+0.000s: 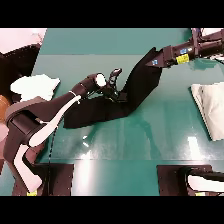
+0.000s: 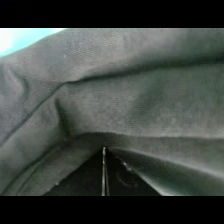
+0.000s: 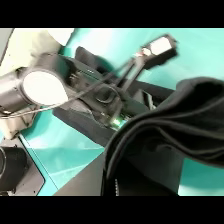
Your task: Fold the shirts.
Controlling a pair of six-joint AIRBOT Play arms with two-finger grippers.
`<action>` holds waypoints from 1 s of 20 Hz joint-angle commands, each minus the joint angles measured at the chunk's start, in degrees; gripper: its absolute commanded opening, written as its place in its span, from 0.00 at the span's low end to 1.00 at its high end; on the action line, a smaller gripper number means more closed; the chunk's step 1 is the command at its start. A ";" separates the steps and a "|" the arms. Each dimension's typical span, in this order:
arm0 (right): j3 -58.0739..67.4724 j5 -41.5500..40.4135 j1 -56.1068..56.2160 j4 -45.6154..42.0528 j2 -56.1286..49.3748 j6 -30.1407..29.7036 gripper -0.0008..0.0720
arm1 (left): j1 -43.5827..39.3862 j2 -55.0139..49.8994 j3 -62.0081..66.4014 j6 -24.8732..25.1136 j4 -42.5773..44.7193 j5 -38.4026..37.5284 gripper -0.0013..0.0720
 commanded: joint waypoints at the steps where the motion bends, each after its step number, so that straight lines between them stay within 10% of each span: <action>1: 0.44 -1.92 2.84 0.48 0.07 0.09 0.04 | 2.01 1.03 0.22 0.02 0.94 -3.52 0.06; 11: 0.48 -24.09 29.09 6.91 -8.92 -3.58 0.05 | 29.49 30.01 0.24 3.69 12.15 -12.04 0.06; 17: 11.76 -24.24 39.23 3.74 -23.65 -11.63 0.67 | 39.63 38.25 0.24 3.48 13.03 -14.51 0.06; 20: 14.51 -10.75 35.52 -2.93 -24.92 -6.29 0.57 | 39.82 38.29 0.17 4.20 13.22 -18.34 0.06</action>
